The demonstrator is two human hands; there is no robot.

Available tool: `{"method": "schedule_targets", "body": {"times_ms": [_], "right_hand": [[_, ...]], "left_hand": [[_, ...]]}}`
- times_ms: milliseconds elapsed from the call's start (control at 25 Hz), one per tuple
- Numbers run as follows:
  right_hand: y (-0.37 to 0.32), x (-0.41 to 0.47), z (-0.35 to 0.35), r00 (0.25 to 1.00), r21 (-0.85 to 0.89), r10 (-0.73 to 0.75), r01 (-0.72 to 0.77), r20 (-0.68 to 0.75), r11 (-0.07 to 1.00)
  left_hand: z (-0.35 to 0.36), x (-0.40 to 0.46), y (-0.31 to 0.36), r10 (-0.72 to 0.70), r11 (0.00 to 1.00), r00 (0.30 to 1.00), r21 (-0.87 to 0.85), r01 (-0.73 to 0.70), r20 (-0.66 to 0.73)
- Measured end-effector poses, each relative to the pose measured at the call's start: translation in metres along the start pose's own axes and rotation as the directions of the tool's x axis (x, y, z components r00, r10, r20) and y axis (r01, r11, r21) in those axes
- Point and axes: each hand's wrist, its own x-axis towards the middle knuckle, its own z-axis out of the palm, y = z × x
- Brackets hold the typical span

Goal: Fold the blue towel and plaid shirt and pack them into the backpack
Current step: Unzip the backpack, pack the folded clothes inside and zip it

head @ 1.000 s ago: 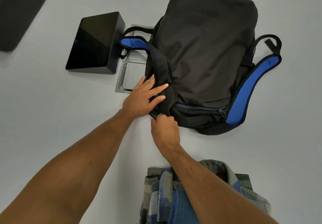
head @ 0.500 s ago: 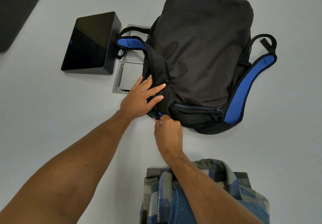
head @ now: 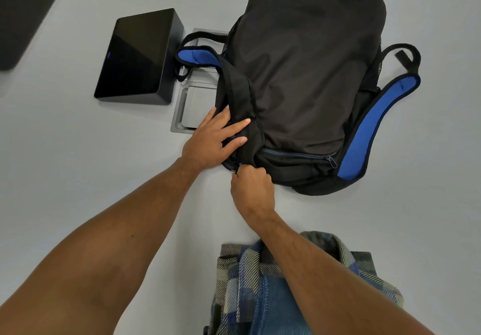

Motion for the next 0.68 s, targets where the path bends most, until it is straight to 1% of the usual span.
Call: {"method": "schedule_targets", "body": {"times_ms": [200, 360, 560, 680], "right_hand": [[0.016, -0.007, -0.005, 1.0, -0.037, 0.006, -0.006, -0.021, 0.999], [0.043, -0.014, -0.014, 0.999, -0.062, -0.018, 0.015, -0.034, 0.998], [0.084, -0.017, -0.032, 1.0, -0.038, 0.012, -0.013, -0.008, 0.999], [0.1, -0.021, -0.038, 1.0, -0.043, -0.007, 0.007, -0.011, 0.999]], "left_hand": [[0.002, 0.0, -0.001, -0.013, 1.0, 1.0, 0.013, 0.012, 0.008], [0.0, -0.001, 0.002, 0.001, 1.0, 1.0, 0.001, -0.001, -0.007], [-0.002, -0.001, 0.003, 0.013, 1.0, 1.0, 0.011, -0.013, -0.016], [0.0, 0.0, 0.002, 0.033, 0.999, 0.998, 0.01, -0.032, -0.048]]}}
